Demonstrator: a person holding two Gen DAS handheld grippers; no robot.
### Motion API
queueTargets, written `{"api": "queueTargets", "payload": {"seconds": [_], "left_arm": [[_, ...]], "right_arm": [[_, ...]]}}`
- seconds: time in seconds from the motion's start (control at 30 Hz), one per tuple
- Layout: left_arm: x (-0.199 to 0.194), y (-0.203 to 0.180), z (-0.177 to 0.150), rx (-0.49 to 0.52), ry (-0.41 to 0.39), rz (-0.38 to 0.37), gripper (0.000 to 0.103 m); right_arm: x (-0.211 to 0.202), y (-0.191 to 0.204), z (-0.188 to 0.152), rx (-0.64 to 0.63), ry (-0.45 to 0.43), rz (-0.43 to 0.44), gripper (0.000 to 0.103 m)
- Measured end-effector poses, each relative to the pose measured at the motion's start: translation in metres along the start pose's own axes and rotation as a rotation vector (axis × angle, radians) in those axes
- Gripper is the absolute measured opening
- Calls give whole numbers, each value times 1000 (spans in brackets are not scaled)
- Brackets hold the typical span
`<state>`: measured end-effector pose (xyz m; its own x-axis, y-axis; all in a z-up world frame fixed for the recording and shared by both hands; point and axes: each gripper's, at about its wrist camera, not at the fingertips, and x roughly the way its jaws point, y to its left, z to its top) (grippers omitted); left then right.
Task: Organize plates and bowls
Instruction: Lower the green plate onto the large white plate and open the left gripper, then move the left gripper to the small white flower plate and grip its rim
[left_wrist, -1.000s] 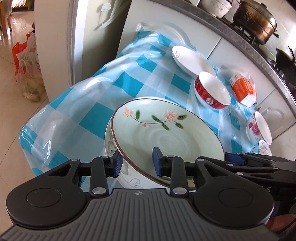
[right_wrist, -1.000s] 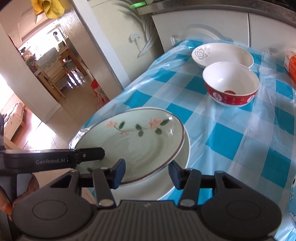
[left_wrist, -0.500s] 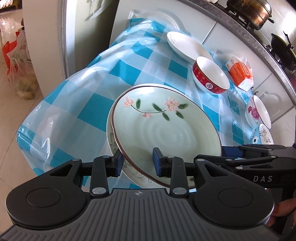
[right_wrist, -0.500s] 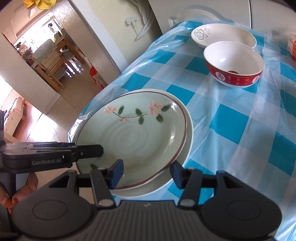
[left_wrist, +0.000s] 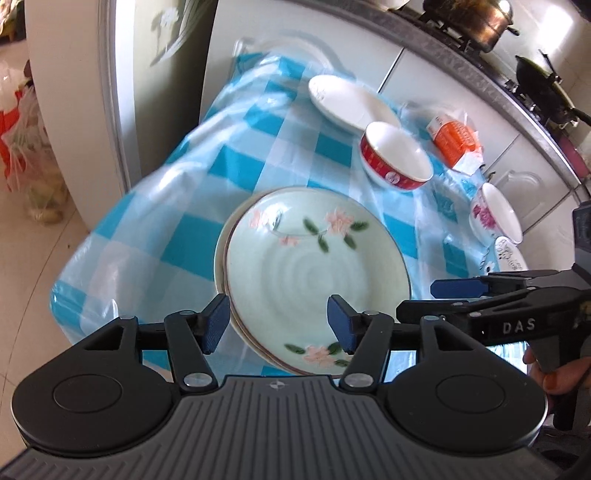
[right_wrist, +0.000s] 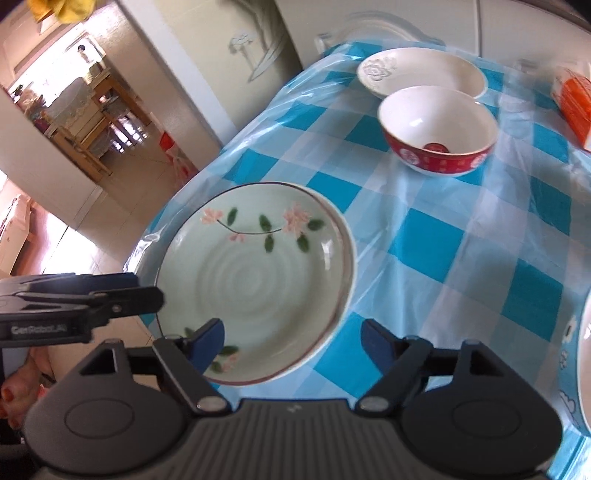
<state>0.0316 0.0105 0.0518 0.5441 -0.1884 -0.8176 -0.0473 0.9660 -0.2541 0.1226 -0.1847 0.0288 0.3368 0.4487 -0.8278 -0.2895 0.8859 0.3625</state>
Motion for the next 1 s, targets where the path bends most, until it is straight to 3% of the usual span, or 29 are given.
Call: {"api": "queueTargets", "payload": {"seconds": [0.1,0.2,0.33,0.5,1.0], "left_arm": [[-7,-4,4,19,-18,9,76],[-10,-5,9,26,-28,9,78],[-12,-10,17,31,-30,5,82],[-13,-20,28,36,-35,-2,99],[0,-45,93,-25,-97,-31,103]], "right_arm": [[-12,-8,5,31,-22,-18,84],[-25,-17,10,60,-54,-48,94],[-38,-29,13,109,-89,-69,94],[-51,-41,16,163,-130,-75,94],[-91,-105,52,398,-331,-81,102]]}}
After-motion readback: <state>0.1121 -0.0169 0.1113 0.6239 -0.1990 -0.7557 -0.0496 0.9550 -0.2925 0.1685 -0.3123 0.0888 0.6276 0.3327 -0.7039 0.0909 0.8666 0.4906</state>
